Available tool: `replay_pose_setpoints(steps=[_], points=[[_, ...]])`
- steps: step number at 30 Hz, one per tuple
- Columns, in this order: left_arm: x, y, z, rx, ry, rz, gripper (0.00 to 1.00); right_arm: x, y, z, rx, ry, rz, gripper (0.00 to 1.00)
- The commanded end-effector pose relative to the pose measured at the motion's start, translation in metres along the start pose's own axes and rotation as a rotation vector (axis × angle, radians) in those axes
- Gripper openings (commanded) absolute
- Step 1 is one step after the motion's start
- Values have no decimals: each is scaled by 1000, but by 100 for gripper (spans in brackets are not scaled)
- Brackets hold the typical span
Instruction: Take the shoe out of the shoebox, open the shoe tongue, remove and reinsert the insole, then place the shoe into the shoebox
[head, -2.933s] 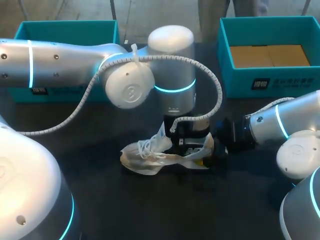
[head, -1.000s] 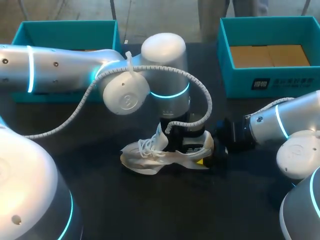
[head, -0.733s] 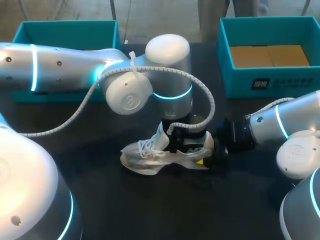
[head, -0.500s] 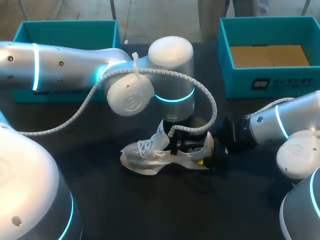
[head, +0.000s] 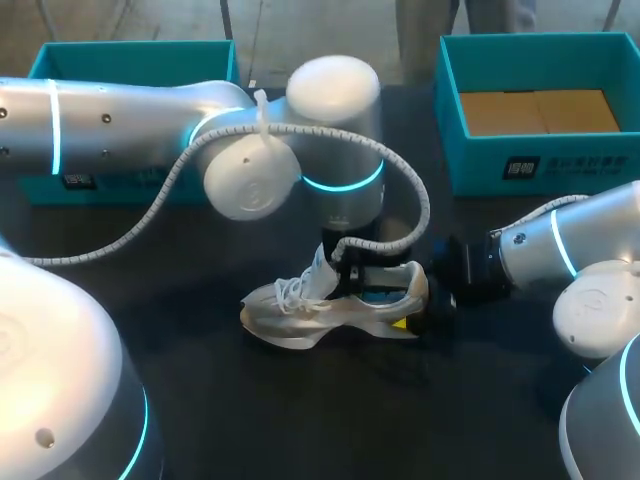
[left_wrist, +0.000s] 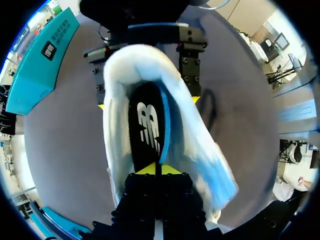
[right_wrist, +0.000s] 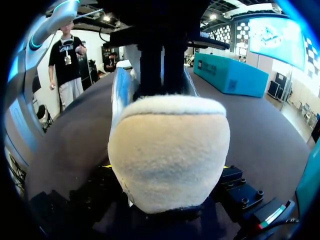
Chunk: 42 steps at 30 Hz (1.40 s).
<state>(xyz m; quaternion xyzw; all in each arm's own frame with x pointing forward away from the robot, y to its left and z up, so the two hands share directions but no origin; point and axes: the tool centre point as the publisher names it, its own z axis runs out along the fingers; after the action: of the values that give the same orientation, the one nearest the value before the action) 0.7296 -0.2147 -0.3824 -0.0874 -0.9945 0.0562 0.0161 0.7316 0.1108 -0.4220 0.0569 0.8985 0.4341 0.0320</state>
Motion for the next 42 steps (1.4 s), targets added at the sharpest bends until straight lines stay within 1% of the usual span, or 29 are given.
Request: replay_pose_setpoints(steps=[1,6,19,23,30,37,38,42], points=[[1,12,-18,33,-4,1,0,1,-2,1,3,0,0,0],[1,12,-27,78,11,2,0,1,-2,1,3,0,0,0],[8,17,-46,146,13,-10,0,1,-2,1,3,0,0,0],[10,15,-55,175,12,-15,0,1,-2,1,3,0,0,0],[11,12,-71,249,8,-39,0,1,-2,1,3,0,0,0],[13,13,-78,286,2,-55,0,1,-2,1,3,0,0,0],[12,7,-84,300,-9,-61,0,1,-2,1,3,0,0,0],[9,-4,-90,332,-18,-63,0,1,-2,1,3,0,0,0]])
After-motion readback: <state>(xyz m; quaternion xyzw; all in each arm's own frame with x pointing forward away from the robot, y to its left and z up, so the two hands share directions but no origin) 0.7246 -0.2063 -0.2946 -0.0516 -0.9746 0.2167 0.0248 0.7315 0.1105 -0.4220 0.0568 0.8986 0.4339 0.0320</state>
